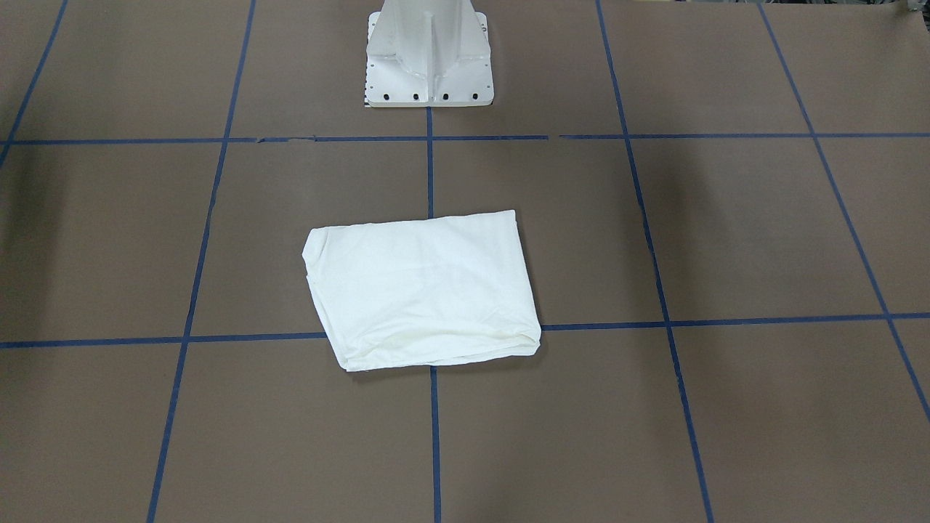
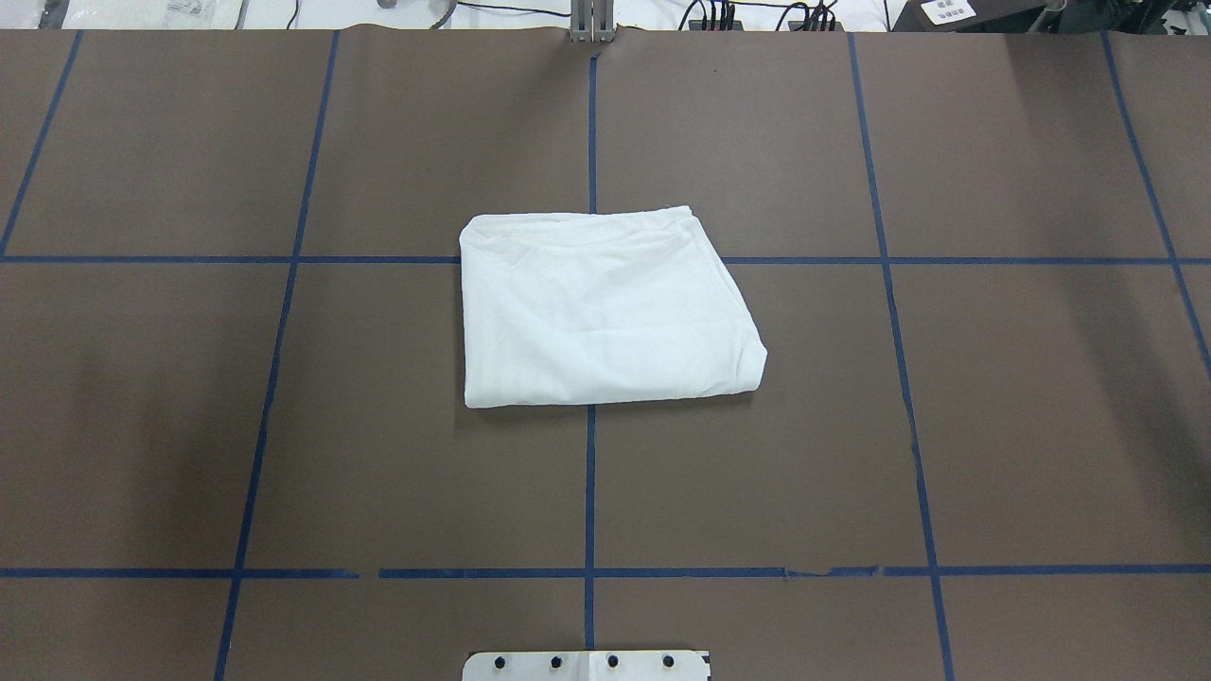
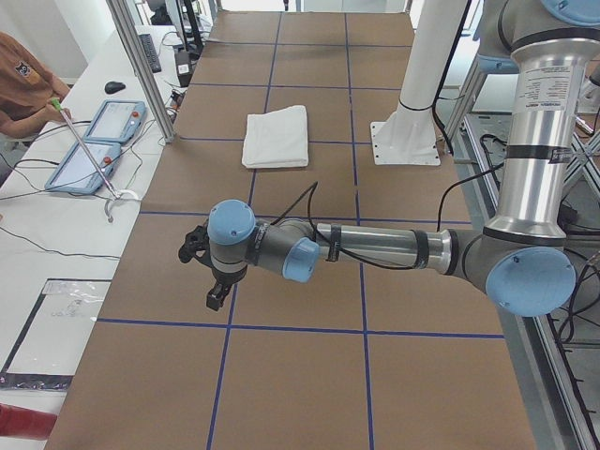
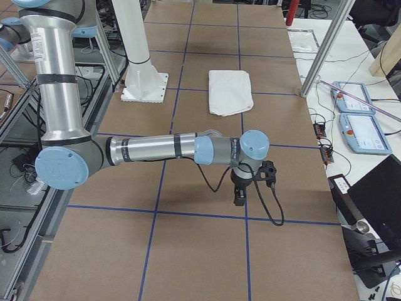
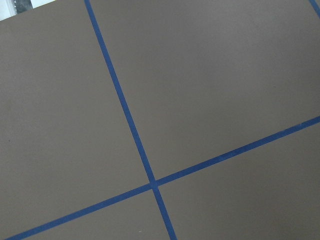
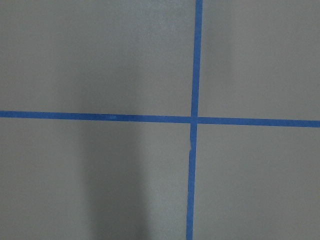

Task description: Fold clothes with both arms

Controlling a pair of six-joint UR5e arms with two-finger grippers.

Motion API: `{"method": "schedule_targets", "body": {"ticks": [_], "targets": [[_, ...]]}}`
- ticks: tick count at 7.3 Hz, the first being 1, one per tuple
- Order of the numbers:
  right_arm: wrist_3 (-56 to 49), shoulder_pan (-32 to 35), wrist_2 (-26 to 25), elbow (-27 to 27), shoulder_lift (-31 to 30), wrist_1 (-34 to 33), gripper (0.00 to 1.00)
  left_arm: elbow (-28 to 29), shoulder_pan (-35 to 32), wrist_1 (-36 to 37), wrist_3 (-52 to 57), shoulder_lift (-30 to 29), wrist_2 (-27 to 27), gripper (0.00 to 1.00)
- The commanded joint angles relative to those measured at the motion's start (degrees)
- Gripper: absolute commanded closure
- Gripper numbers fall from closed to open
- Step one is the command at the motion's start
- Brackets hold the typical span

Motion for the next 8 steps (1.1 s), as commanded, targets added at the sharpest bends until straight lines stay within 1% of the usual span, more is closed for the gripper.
{"method": "schedule_targets", "body": {"ticks": [1, 4, 8], "targets": [[0.3, -0.1, 0.0, -0.1, 0.0, 0.1, 0.0, -0.2, 0.0, 0.1, -0.7, -0.2, 0.3, 0.0], [0.3, -0.9, 0.0, -0.7, 0.0, 0.4, 0.0, -1.5, 0.0, 0.2, -0.8, -0.4, 0.3, 0.0], [0.3, -1.0, -0.1, -1.9, -0.1, 0.6, 0.0, -1.5, 0.0, 0.0, -0.7, 0.1, 0.3, 0.0]]}}
